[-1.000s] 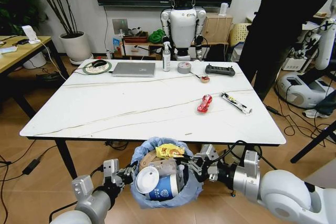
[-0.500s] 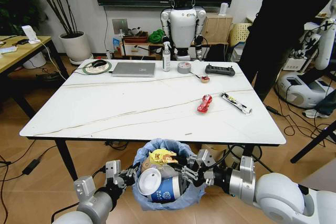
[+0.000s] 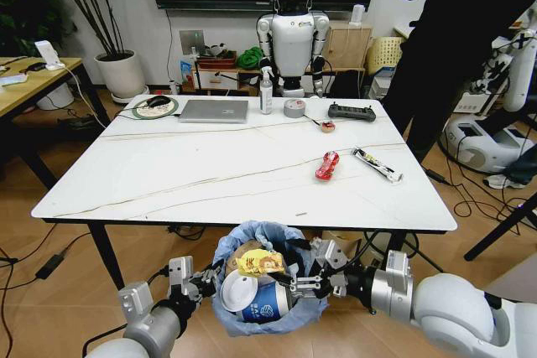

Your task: Pick up the trash bin and place the trash from the table into it.

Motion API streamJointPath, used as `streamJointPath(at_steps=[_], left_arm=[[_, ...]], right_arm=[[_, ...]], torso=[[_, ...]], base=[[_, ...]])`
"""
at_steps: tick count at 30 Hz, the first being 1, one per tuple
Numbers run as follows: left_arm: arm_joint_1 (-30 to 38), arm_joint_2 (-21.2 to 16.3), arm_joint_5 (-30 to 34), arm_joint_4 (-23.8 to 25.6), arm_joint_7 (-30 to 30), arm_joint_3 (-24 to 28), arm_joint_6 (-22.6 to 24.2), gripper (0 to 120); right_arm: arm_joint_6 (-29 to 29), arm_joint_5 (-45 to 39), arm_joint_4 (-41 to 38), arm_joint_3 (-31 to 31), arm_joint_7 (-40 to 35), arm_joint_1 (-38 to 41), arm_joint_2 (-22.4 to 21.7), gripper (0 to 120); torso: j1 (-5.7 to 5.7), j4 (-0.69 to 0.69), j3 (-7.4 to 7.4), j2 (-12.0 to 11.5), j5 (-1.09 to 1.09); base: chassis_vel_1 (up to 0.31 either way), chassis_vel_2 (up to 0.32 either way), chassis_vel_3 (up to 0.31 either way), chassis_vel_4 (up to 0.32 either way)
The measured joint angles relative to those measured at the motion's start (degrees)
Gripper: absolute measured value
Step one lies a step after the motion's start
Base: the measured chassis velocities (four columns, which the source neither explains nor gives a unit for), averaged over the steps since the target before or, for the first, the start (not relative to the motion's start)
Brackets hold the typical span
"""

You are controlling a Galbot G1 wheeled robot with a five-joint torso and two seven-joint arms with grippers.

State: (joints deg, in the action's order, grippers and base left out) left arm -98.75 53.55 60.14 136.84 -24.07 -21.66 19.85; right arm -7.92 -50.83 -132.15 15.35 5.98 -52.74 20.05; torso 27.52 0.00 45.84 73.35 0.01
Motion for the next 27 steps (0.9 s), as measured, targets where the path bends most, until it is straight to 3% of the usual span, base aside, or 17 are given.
streamJointPath(at_steps=[5,13,15,19,27], left_arm=[[0.18,-0.19,-0.02,0.23,0.00,0.00,0.12,0],[0.10,0.23,-0.14,0.45,0.00,0.12,0.18,0],[0.11,0.25,-0.16,0.46,0.00,0.12,0.18,0],[0.24,0.42,-0.45,0.46,0.01,0.23,0.19,0],[0.86,0.56,-0.45,0.24,0.11,0.59,0.19,0]], right_arm=[[-4.57,-9.88,-3.07,-2.12,-2.01,-0.82,-0.26,100],[-8.78,-15.81,-4.46,-2.67,-5.70,-1.15,-0.60,100],[-8.88,-15.77,-4.44,-2.67,-6.01,-1.10,-0.45,100],[-9.60,-7.59,-2.14,-2.54,-8.99,-0.38,1.26,100],[-10.07,-3.58,0.06,-3.95,-10.67,-1.04,0.58,100]], torso=[[0.00,-0.01,0.00,0.00,0.00],[0.00,-0.01,0.00,0.01,-0.01],[0.00,-0.01,0.00,0.00,-0.01],[0.00,0.00,0.00,0.01,0.00],[0.00,-0.01,0.00,0.01,-0.01]], base=[[0.000,0.000,0.000,0.000],[0.000,0.000,0.000,0.000],[0.000,0.000,0.000,0.000],[0.000,0.000,0.000,0.000],[0.000,0.000,0.000,0.000]])
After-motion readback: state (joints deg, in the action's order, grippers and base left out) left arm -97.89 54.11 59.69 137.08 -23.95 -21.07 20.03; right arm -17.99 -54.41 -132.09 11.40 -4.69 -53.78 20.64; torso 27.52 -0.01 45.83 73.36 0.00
